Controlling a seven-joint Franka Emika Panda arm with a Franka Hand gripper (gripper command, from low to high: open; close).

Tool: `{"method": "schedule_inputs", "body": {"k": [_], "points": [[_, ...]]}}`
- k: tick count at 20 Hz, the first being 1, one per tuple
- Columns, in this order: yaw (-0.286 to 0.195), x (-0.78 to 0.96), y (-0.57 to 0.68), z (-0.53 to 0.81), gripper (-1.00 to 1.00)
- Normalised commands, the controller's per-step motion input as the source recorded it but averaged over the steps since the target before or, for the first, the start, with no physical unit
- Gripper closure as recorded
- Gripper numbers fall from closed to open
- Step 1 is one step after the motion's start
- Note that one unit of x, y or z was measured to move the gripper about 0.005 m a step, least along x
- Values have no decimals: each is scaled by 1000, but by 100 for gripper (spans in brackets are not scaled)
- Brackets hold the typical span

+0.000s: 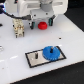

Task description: Insert the blue gear onto the right peg, followed by the red gear

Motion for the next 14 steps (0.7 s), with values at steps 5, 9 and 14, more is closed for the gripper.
{"method": "schedule_inputs", "body": {"k": [5, 9, 14], "points": [[0, -188, 8, -246, 100], [0, -190, 43, -177, 100], [0, -159, 23, -215, 100]]}}
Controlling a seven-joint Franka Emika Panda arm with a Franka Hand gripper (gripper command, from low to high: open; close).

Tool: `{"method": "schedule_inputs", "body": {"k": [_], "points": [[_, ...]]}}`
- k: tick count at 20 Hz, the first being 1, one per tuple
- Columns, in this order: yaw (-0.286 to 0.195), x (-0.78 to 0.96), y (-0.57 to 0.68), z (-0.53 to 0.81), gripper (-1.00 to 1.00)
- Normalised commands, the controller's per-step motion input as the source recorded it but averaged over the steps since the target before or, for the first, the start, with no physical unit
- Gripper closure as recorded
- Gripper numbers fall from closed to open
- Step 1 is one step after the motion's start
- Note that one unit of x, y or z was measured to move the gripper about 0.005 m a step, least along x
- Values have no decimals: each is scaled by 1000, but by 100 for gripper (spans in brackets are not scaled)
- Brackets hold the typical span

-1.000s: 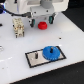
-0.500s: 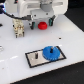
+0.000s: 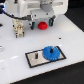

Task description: Insert the blue gear onto the right peg, followed by the red gear

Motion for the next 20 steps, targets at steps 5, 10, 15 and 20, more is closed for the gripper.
{"method": "schedule_inputs", "body": {"k": [5, 10, 15, 20], "points": [[0, -94, 42, -14, 100], [0, 28, 91, 267, 100], [0, 229, 152, 531, 100], [0, 540, 27, 524, 100]]}}
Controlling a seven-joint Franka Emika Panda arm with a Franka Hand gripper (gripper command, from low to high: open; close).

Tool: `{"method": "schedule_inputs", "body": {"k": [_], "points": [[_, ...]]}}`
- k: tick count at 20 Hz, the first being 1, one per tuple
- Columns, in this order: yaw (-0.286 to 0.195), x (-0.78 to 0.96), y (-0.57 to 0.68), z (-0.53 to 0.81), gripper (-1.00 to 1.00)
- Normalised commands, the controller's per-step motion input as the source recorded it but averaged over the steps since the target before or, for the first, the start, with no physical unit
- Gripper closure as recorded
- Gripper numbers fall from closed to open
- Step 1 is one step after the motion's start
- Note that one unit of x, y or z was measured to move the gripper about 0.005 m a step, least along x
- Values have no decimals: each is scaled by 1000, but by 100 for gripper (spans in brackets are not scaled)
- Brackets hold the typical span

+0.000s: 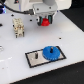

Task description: Insert the blue gear onto the right peg, followed by the red gear

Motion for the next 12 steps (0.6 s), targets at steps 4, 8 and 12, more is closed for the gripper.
{"method": "schedule_inputs", "body": {"k": [4, 8, 12], "points": [[0, 645, 7, 507, 100], [0, 683, 0, 577, 100], [0, 700, 4, 561, 100]]}}
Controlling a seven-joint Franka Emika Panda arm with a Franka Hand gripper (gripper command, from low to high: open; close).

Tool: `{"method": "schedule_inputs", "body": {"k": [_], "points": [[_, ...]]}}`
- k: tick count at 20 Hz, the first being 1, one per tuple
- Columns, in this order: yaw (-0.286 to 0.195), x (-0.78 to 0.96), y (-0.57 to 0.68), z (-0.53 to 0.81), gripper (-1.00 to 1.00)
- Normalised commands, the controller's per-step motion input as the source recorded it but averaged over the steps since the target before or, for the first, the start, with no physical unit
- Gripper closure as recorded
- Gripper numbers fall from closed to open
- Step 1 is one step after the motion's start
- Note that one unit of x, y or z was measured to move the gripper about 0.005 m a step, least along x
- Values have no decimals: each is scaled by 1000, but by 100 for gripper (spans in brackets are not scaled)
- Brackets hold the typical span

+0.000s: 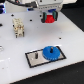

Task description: Insert the blue gear onto the right peg, followed by the red gear

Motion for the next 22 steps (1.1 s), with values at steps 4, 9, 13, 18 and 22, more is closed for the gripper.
{"method": "schedule_inputs", "body": {"k": [4, 9, 13, 18, 22], "points": [[0, 729, 4, 502, 100], [0, 754, 7, 454, 100], [0, 773, 0, 410, 100], [0, 788, -21, 357, 100], [0, 795, -62, 301, 100]]}}
